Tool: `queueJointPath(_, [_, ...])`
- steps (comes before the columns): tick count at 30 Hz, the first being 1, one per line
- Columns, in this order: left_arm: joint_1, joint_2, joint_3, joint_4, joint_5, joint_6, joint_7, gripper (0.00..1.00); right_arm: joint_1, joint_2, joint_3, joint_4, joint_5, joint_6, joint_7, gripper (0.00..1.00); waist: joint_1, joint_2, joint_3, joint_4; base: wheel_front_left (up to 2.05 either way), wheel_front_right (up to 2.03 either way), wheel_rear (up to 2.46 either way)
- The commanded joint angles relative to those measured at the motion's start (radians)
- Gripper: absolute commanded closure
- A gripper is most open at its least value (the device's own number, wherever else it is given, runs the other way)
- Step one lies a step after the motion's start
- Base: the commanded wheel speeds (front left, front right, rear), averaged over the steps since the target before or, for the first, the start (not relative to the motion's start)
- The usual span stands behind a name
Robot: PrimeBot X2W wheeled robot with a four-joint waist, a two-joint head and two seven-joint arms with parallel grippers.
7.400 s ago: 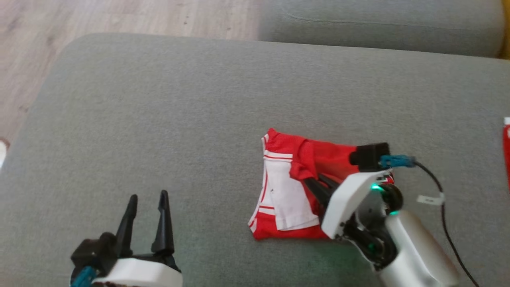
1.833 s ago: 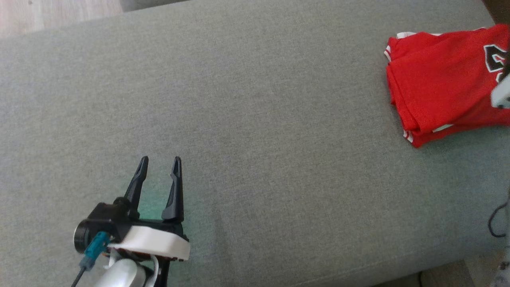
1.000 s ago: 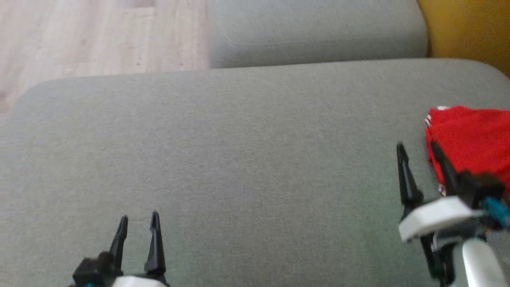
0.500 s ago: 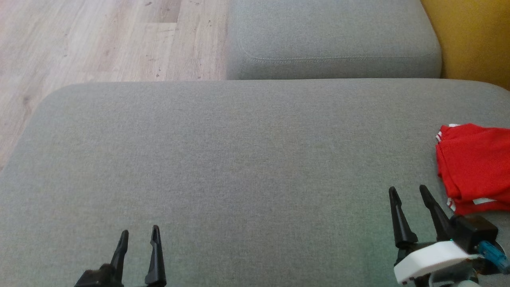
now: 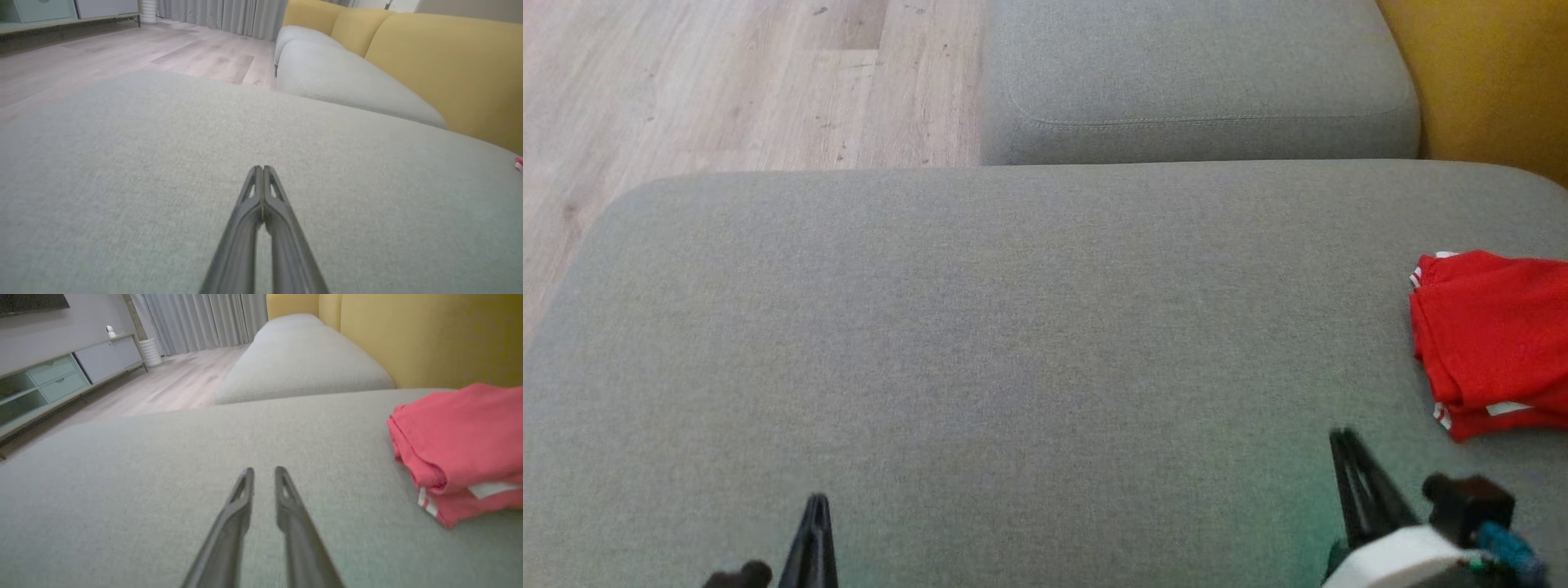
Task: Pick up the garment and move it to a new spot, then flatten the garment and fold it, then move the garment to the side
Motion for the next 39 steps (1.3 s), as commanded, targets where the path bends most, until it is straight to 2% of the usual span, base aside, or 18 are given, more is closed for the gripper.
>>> queueJointPath(1, [0.003,-0.005,0.003,0.008,-0.005,-0.002,0.002,1.0,0.004,0.0,0.001,0.01,0.007,0.0,0.0,1.0,0.0,0.0,0.0,0.0,0.0,0.0,0.0])
queueJointPath(39, [-0.072,-0.084,0.181,0.051,-0.286,-0.137,0.094,1.0,-0.079,-0.019,-0.016,0.042,0.451,0.0,0.022,1.0,0.0,0.0,0.014,-0.018,0.0,0.0,0.0])
